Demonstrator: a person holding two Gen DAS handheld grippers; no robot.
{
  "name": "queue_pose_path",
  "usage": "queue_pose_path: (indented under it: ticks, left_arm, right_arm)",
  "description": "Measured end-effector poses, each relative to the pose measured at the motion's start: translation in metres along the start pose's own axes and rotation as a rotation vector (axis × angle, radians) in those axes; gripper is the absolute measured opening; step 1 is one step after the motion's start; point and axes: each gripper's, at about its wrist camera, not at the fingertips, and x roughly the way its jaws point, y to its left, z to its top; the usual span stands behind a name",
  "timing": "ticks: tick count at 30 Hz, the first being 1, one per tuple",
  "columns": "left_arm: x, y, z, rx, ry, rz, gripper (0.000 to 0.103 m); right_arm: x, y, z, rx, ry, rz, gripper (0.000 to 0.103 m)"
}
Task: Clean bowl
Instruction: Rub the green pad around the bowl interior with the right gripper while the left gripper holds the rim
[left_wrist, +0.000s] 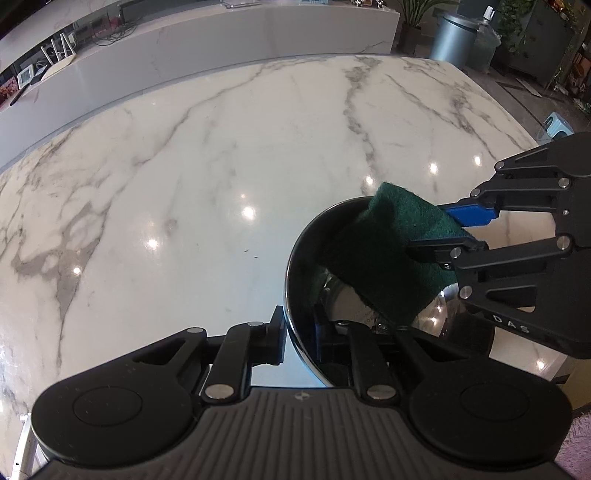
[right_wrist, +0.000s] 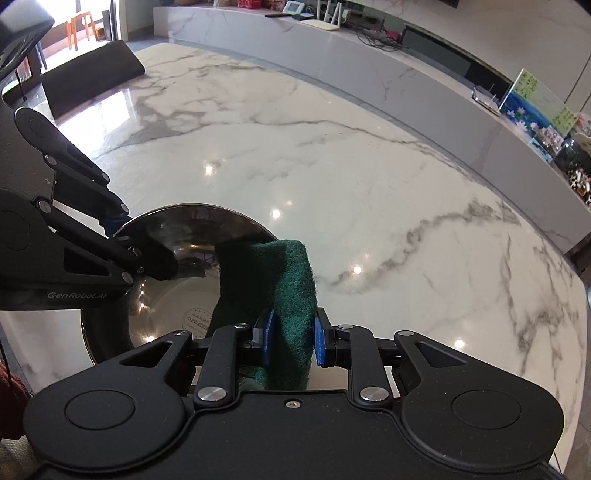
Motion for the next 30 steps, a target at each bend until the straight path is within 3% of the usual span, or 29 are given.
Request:
queue_pose_path:
  ticks: [12, 23, 26, 30]
  left_arm:
    - [0.000, -0.003, 0.000, -0.013, -0.011, 0.025, 0.012]
    - [-0.001, -0.005, -0.001, 0.008, -0.024, 0.020, 0.012]
    - [-0.001, -0.005, 0.001, 0.015, -0.050, 0.020, 0.012]
    - [0.004, -0.006, 0.004, 0.019, -0.042, 0.004, 0.015]
  right_arm:
    - [-0.007, 0.001, -0.003, 0.146, 0.076, -0.019, 0.020]
    - [-0.013, -0.008, -0.011, 0.293, 0.120, 0.029, 0.020]
    - [-0.012, -0.008, -0.012, 0.261, 0.095, 0.033, 0.020]
    - [-0.010, 0.006, -0.007, 0.088, 0.061, -0.005, 0.020]
